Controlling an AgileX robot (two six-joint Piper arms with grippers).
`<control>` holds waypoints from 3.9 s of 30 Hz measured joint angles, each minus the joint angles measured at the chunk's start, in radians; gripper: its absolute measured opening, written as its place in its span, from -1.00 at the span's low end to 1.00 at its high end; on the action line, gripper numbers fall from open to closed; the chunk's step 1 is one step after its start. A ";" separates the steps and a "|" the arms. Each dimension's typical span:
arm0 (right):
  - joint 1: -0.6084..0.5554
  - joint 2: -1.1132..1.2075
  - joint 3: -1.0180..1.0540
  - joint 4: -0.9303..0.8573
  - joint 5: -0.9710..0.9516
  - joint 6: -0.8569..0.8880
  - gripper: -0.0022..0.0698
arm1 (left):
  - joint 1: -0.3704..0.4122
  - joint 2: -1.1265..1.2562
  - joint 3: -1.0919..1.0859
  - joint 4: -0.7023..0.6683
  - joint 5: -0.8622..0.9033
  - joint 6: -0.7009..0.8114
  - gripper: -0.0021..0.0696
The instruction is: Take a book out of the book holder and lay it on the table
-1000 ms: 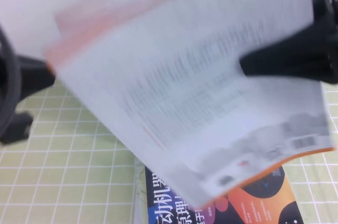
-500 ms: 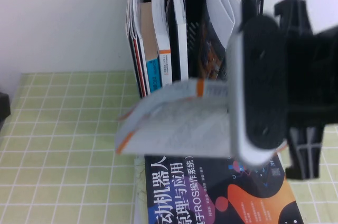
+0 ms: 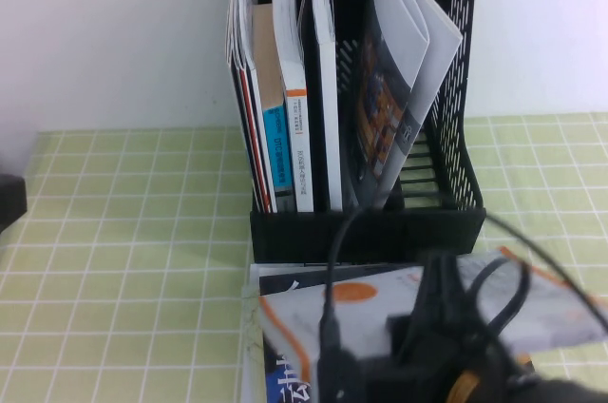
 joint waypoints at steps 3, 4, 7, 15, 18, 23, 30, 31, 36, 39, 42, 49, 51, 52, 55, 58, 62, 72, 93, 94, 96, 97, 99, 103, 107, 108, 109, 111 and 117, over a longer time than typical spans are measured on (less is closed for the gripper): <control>0.011 0.059 0.020 0.028 -0.059 0.059 -0.61 | 0.000 0.000 0.000 0.004 0.000 0.000 -0.95; 0.011 0.081 0.025 0.032 -0.071 0.070 -0.61 | 0.000 0.000 0.000 0.004 0.000 0.000 -0.95; 0.011 0.166 0.029 0.023 -0.088 0.120 -0.61 | 0.000 -0.002 0.000 0.004 0.000 0.000 -0.95; -0.002 0.296 0.023 -0.139 -0.079 0.345 -0.61 | 0.000 0.000 0.000 0.005 0.000 0.000 -0.95; -0.005 0.303 0.018 -0.159 -0.075 0.375 -0.61 | 0.000 0.000 0.000 0.005 0.007 0.000 -0.95; -0.010 0.307 0.002 -0.165 -0.066 0.421 -0.61 | 0.000 0.000 0.000 0.003 0.038 0.000 -0.95; -0.011 0.316 -0.025 -0.130 -0.057 0.446 0.08 | 0.000 0.000 0.000 0.003 0.054 0.000 -0.95; -0.011 0.316 -0.030 -0.121 -0.046 0.448 0.22 | 0.000 0.000 0.000 0.003 0.053 0.000 -0.95; -0.009 0.283 -0.039 -0.031 -0.026 0.410 0.72 | 0.000 0.000 0.000 0.003 0.053 0.008 -0.95; 0.002 0.217 -0.039 0.126 -0.095 0.312 0.77 | 0.000 0.000 0.000 0.003 0.053 0.010 -0.95; 0.019 0.139 -0.049 0.278 -0.148 0.201 0.79 | 0.000 0.000 0.000 0.003 0.054 0.012 -0.95; 0.020 -0.031 -0.201 0.461 -0.026 0.009 0.79 | 0.000 0.000 0.000 0.003 0.054 0.020 -0.95; 0.020 -0.081 -0.238 0.469 -0.017 -0.037 0.79 | 0.000 0.000 0.000 -0.011 0.052 0.024 -0.95; 0.020 -0.107 -0.252 0.469 -0.010 -0.065 0.78 | 0.000 0.000 0.002 -0.024 0.043 0.031 -0.95; 0.020 -0.168 -0.268 0.463 0.036 -0.110 0.64 | 0.000 -0.006 0.018 -0.099 -0.005 0.097 -0.95; 0.020 -0.202 -0.268 0.461 0.121 -0.130 0.11 | 0.000 -0.020 0.069 -0.236 -0.074 0.240 -0.95; 0.020 -0.225 -0.268 0.485 0.139 -0.130 -0.71 | 0.000 -0.049 0.175 -0.476 -0.198 0.442 -0.95; 0.020 -0.354 -0.008 0.503 -0.008 -0.063 -0.94 | 0.000 -0.093 0.520 -1.036 -0.389 0.997 -0.95; 0.020 -1.051 0.421 -0.054 0.311 0.712 -0.94 | 0.000 -0.093 0.648 -1.164 -0.340 1.028 -0.95; 0.020 -1.081 0.421 -0.048 0.311 0.712 -0.94 | 0.000 -0.093 0.648 -1.164 -0.340 1.028 -0.95; 0.020 -1.127 0.421 -0.044 0.302 0.712 -0.94 | 0.000 -0.093 0.648 -1.164 -0.340 1.030 -0.95; 0.020 -1.148 0.421 -0.040 0.294 0.714 -0.94 | 0.000 -0.093 0.648 -1.164 -0.340 1.030 -0.95; 0.020 -1.181 0.421 -0.021 0.281 0.719 -0.94 | 0.000 -0.093 0.648 -1.164 -0.340 1.030 -0.95; 0.020 -1.201 0.421 0.010 0.277 0.724 -0.94 | 0.000 -0.093 0.648 -1.164 -0.340 1.030 -0.95; 0.020 -1.201 0.421 0.036 0.277 0.725 -0.94 | 0.000 -0.093 0.648 -1.164 -0.340 1.030 -0.95; 0.020 -1.201 0.421 0.044 0.277 0.726 -0.94 | 0.000 -0.093 0.648 -1.164 -0.340 1.030 -0.95; 0.020 -1.201 0.421 0.055 0.277 0.726 -0.94 | 0.000 -0.093 0.648 -1.164 -0.340 1.030 -0.95; 0.020 -1.201 0.421 0.071 0.277 0.726 -0.94 | 0.000 -0.093 0.648 -1.164 -0.340 1.030 -0.95; 0.020 -1.201 0.421 0.079 0.277 0.726 -0.94 | 0.000 -0.133 0.657 -1.167 -0.340 1.030 -0.95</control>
